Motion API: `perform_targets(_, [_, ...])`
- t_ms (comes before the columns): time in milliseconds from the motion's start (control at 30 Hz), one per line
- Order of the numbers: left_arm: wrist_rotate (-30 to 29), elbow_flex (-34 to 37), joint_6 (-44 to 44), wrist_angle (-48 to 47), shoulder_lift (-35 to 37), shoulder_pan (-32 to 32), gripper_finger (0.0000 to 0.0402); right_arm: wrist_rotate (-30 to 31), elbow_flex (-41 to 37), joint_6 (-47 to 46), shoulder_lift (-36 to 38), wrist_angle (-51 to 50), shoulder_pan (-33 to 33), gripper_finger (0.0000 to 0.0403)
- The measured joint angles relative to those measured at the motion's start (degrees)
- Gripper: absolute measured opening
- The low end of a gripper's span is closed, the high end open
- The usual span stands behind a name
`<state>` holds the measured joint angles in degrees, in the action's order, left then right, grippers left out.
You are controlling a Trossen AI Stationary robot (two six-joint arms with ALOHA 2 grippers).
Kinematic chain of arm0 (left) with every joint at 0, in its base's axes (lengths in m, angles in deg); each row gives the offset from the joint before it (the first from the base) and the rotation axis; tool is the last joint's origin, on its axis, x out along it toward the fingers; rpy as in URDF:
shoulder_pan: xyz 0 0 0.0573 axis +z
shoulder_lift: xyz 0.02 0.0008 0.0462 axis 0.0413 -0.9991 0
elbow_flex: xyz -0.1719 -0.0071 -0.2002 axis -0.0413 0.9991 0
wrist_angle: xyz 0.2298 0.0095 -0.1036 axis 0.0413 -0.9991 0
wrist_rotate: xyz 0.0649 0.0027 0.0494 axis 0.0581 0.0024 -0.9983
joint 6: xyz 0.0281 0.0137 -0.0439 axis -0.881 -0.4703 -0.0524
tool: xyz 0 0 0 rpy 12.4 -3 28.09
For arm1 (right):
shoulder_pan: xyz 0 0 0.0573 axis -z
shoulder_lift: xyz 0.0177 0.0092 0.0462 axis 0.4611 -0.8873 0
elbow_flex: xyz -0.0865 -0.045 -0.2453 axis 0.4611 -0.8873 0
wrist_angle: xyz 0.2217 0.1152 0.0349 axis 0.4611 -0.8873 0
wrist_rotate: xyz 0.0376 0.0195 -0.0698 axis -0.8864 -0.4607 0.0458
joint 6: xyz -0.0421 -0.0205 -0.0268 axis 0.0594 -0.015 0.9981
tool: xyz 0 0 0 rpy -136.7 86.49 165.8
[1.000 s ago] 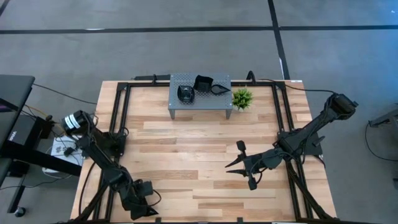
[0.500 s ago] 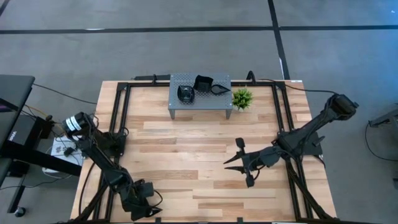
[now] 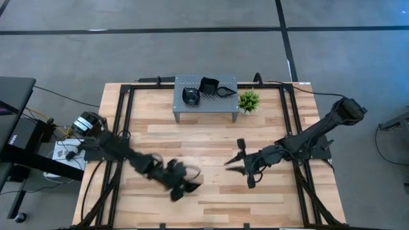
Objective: Pick & Place Mini shaped plates
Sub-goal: Stack the black drop-shaped plate on top of the stacked black drop-shaped plates on the shelf
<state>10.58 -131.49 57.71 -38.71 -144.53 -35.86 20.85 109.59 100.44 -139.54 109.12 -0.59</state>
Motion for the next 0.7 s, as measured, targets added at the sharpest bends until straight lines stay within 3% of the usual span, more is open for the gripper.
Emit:
perform_targets(133, [-0.35, -2.39, -9.22, 2.05, 0.04, 9.22, 0.001, -5.02, 0.24, 0.85, -5.89, 3.74, 0.17, 0.01])
perform_targets(367, [1.72, -2.55, -9.41, 4.75, 0.07, 20.3, 0.0011, -4.3, 8.01, -0.16, -19.45, 2.19, 3.02, 0.0162])
perform_targets(533, [3.33, -2.55, -9.37, 4.31, 0.0, 22.74, 0.0008, -2.8, 18.23, -0.41, -27.75, -9.17, 5.48, 0.0182])
perform_targets(700, [4.87, -2.55, -9.49, 2.55, -0.02, 22.24, 0.0011, 1.67, 26.85, -0.42, -34.9, -22.14, 6.92, 0.0176])
